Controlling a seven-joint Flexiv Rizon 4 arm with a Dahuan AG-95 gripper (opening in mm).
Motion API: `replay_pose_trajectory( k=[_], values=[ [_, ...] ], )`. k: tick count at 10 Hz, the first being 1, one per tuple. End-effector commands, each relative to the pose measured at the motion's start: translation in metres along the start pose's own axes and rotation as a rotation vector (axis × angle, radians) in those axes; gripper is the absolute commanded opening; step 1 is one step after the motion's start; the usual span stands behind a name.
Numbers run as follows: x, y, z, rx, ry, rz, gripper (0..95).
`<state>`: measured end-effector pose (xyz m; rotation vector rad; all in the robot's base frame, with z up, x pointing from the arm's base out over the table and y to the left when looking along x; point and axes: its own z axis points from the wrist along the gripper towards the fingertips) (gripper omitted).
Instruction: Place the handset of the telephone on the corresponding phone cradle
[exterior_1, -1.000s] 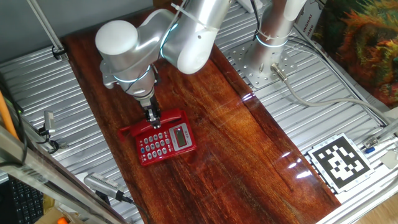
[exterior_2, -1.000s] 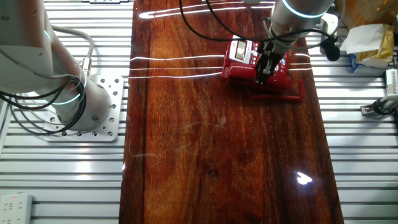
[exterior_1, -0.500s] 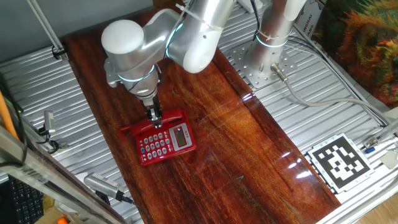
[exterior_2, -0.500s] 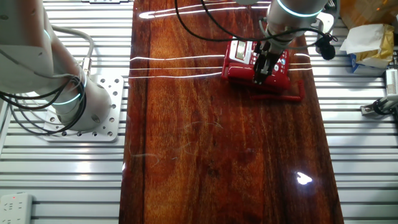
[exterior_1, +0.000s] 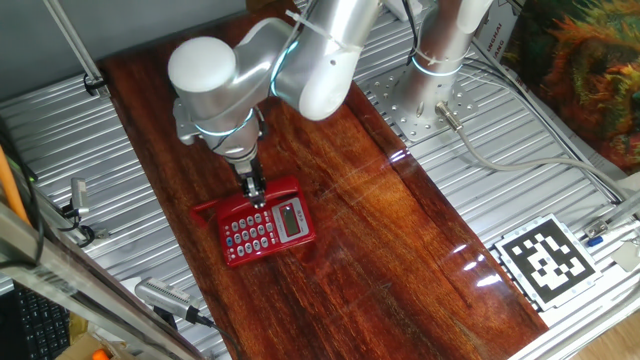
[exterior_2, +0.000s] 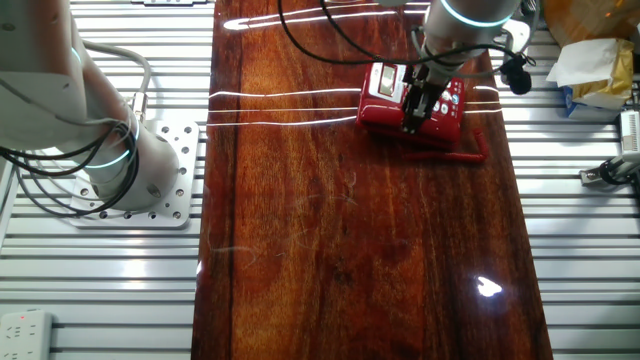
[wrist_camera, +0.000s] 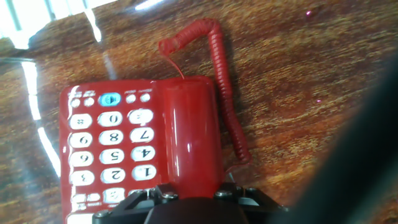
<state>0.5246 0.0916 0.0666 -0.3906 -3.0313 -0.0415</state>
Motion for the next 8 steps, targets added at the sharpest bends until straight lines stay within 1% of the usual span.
replay_pose_trajectory(
  k=[1,2,3,4,5,6,8],
  values=[
    [0.0006,0.0006,0.0003,0.042,-0.010,-0.001,0.0],
    [0.0006,0.0005,0.0005,0.001,-0.028,0.000,19.0],
    [0.0006,0.0005,0.0004,-0.005,-0.021,-0.016,38.0],
    [0.0008,0.0006,-0.0018,0.025,-0.011,-0.040,76.0],
    [0.0010,0.0005,-0.0039,-0.003,-0.007,-0.029,95.0],
    [0.0010,0.0005,-0.0041,-0.013,-0.004,-0.031,95.0],
    [0.0010,0.0005,-0.0047,-0.017,-0.002,-0.033,95.0]
  ],
)
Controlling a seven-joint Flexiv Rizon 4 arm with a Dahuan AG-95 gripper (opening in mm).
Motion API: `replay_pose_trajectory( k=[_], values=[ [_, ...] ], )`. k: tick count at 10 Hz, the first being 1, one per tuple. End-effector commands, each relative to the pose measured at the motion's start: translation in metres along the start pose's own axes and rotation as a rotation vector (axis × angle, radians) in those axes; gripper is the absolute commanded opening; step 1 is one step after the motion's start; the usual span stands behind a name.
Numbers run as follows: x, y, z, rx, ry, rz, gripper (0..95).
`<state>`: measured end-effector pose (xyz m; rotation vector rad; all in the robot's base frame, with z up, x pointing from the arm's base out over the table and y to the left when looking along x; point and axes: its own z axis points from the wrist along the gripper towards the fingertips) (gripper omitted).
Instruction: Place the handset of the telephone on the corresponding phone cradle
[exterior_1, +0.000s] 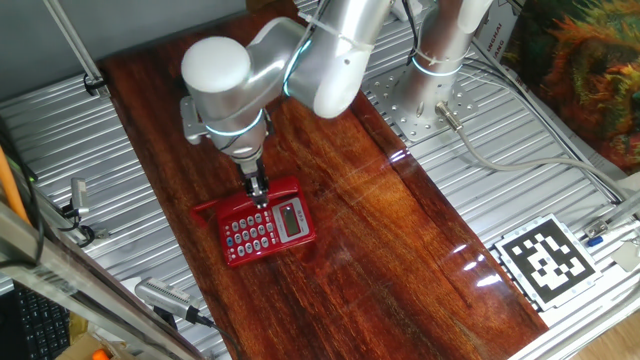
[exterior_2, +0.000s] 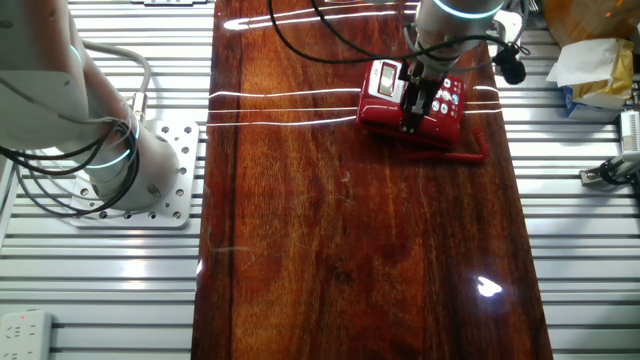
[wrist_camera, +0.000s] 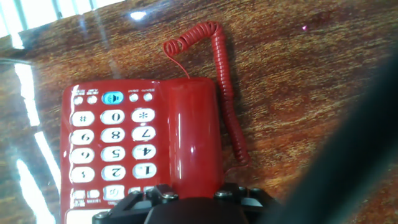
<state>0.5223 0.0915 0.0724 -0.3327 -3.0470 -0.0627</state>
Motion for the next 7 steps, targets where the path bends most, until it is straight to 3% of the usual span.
replay_pose_trajectory(
  k=[1,2,4,5,7],
  values=[
    [-0.002,0.001,-0.001,-0.006,0.007,0.003,95.0],
    [-0.001,0.000,-0.005,-0.007,0.009,-0.010,95.0],
    [-0.002,-0.012,-0.033,-0.001,0.007,-0.076,95.0],
    [-0.003,-0.024,-0.045,0.007,0.007,-0.105,76.0],
    [-0.007,-0.062,-0.065,0.006,0.008,-0.154,76.0]
  ],
)
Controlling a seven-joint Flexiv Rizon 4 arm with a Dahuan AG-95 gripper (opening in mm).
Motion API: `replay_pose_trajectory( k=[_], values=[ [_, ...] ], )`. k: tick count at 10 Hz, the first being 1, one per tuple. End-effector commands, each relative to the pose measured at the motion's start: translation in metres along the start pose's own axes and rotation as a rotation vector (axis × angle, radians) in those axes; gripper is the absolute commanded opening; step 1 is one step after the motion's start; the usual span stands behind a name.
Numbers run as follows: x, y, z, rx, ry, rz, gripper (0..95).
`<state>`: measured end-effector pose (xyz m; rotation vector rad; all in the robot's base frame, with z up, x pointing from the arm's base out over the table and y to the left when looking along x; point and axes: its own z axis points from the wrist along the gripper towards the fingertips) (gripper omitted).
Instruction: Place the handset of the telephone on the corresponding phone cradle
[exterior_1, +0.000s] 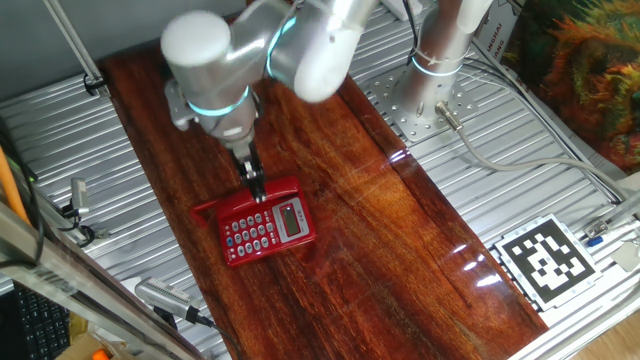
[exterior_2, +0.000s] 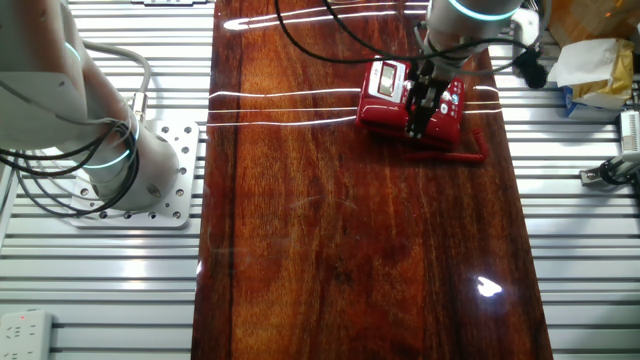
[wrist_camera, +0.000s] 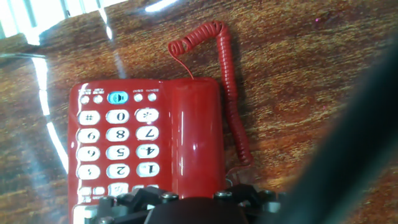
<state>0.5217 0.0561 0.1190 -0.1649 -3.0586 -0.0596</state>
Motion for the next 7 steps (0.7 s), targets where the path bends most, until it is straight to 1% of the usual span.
replay_pose_trajectory(
  k=[1,2,3,4,5,6,7],
  values=[
    [0.000,-0.042,-0.023,-0.003,0.005,-0.054,76.0],
    [-0.001,-0.058,-0.031,0.000,0.006,-0.068,76.0],
    [-0.002,-0.070,-0.038,-0.001,0.009,-0.081,76.0],
    [-0.006,-0.078,-0.045,-0.002,0.013,-0.087,76.0],
    [-0.010,-0.081,-0.050,-0.002,0.020,-0.087,76.0],
    [-0.015,-0.082,-0.055,-0.012,0.025,-0.076,76.0],
    [-0.017,-0.082,-0.055,-0.019,0.025,-0.073,76.0]
  ],
)
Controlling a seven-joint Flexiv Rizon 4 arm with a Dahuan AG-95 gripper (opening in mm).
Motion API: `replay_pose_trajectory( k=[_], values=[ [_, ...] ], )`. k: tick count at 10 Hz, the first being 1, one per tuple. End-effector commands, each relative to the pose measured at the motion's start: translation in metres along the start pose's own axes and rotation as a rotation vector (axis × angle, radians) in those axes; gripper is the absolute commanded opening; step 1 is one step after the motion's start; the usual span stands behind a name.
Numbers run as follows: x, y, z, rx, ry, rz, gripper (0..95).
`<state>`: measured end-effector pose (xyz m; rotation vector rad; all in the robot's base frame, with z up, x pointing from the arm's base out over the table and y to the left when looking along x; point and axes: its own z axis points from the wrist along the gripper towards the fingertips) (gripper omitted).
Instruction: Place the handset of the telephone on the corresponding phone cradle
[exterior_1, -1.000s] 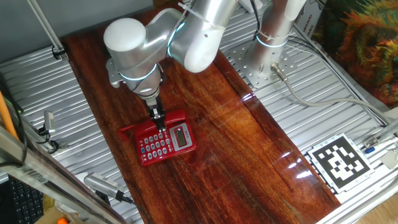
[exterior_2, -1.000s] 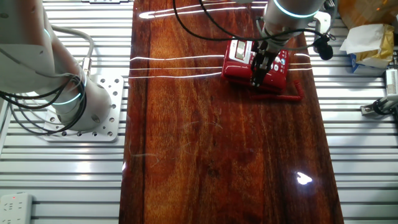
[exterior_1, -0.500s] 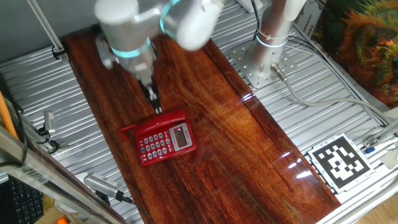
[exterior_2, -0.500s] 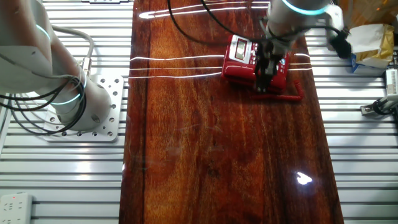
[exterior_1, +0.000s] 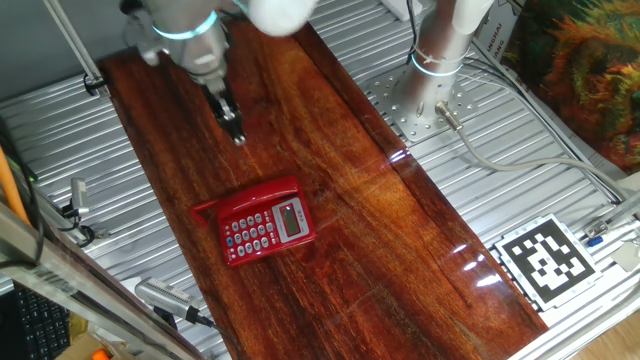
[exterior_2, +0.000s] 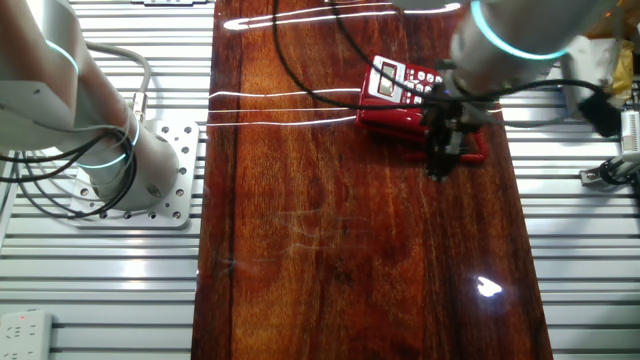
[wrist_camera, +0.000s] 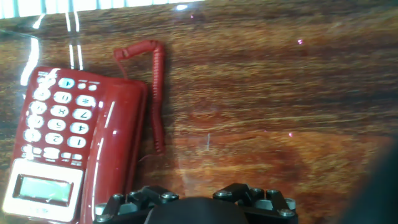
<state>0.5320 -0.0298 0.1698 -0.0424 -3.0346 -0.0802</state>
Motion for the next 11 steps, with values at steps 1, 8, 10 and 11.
replay_pose_trajectory(
  k=[1,8,10,11],
  values=[
    [-0.0016,0.0002,-0.0002,-0.027,-0.010,0.024,57.0],
    [-0.0015,0.0002,-0.0005,-0.048,-0.007,-0.027,57.0],
    [-0.0012,0.0003,-0.0010,-0.046,-0.002,-0.033,57.0],
    [-0.0011,0.0003,-0.0012,-0.046,0.002,-0.039,57.0]
  ],
)
